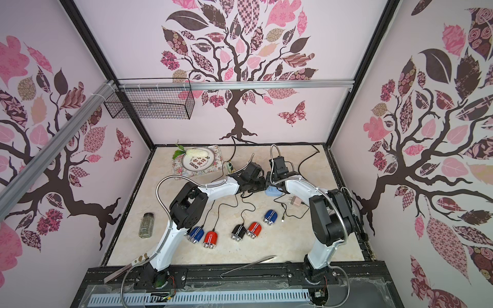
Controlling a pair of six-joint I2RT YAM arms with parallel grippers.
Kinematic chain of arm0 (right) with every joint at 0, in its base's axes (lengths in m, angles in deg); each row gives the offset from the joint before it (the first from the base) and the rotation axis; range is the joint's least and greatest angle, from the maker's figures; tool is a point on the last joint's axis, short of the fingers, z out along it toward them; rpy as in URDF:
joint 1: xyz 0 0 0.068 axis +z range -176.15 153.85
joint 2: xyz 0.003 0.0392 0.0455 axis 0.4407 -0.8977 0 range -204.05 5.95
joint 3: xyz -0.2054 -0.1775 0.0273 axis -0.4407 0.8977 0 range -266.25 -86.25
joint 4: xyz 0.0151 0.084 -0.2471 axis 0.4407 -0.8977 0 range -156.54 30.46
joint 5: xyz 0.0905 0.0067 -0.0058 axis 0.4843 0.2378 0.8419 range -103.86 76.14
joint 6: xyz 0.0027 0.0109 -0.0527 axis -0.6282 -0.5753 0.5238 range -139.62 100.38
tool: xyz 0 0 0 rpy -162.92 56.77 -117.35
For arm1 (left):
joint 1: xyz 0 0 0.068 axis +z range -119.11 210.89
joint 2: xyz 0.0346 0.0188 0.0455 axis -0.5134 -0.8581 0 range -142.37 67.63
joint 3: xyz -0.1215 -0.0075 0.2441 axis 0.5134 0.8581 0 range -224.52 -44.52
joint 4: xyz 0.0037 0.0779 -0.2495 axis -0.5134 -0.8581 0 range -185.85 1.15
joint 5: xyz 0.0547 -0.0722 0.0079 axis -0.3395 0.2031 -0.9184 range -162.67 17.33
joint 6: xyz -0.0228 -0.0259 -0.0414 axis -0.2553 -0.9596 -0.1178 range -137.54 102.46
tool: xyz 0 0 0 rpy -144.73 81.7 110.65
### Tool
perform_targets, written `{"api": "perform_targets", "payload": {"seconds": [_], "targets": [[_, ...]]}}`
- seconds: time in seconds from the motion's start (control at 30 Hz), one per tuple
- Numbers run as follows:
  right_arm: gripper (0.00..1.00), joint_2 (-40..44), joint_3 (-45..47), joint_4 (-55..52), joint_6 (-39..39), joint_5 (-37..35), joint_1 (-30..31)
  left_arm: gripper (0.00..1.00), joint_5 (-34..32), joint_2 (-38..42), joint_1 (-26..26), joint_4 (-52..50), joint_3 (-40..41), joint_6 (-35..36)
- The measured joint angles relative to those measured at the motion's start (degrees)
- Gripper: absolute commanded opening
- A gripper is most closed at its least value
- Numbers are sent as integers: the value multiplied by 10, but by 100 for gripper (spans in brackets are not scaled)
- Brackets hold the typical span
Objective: Unplug the electric shaver
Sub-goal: Remove the plug from the socket.
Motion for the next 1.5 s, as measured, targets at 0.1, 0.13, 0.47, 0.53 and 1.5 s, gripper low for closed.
{"api": "perform_targets", "payload": {"seconds": [0.1, 0.13, 0.47, 0.53, 1.5], "targets": [[48, -10, 0, 1, 2, -1, -3, 37, 1, 0, 0, 0, 0, -2], [48, -13, 0, 1, 3, -1, -3, 37, 1, 0, 0, 0, 0, -2], [43, -27, -8, 10, 15, 2, -3, 36, 3, 0, 0, 1, 1, -8], [43, -31, -13, 12, 19, 0, -3, 36, 3, 0, 0, 2, 1, -8], [22, -50, -33, 14, 59, -9, -4, 35, 7, 0, 1, 0, 1, -10]]}}
